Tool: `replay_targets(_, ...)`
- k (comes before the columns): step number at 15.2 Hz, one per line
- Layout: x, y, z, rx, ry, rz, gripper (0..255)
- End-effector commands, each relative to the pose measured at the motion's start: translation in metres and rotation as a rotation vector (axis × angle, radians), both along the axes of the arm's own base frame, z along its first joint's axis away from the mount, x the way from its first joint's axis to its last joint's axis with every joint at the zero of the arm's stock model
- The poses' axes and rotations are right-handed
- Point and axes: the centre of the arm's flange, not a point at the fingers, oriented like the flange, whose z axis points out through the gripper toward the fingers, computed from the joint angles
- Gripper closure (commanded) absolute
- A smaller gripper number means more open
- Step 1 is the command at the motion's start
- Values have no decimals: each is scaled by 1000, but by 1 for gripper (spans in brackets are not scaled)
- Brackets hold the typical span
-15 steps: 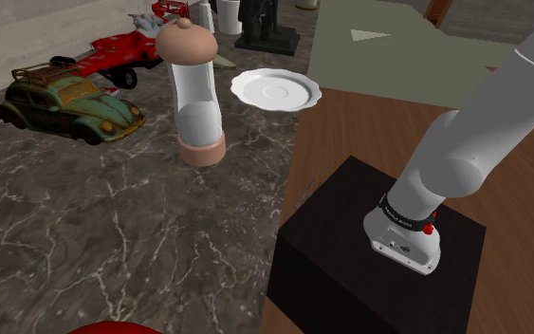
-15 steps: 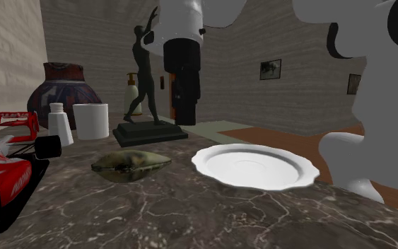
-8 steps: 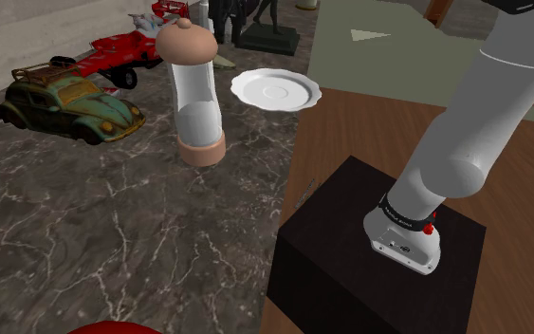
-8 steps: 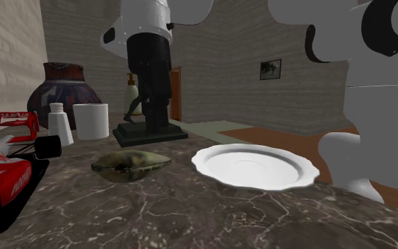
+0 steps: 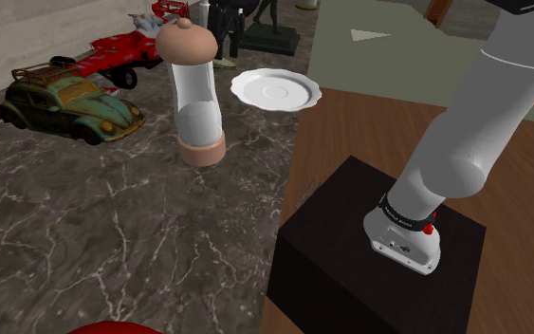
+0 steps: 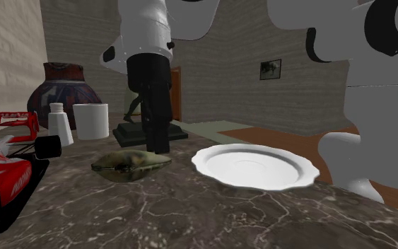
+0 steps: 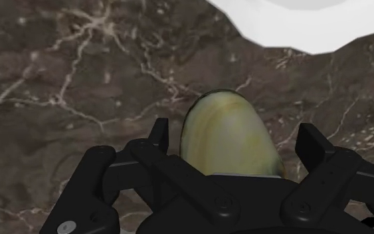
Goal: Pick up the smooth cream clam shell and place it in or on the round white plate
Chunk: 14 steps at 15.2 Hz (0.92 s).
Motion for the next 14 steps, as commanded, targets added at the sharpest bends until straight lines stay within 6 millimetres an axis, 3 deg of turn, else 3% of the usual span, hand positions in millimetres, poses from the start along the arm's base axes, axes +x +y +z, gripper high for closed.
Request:
replay_targets(1, 0, 0, -1, 0, 0, 0, 0)
replay_targets(5, 0, 0, -1, 0, 0, 0, 0)
replay_targets(6, 0, 0, -1, 0, 0, 0, 255)
replay_targets(14, -2, 2, 1, 0, 0, 0, 255)
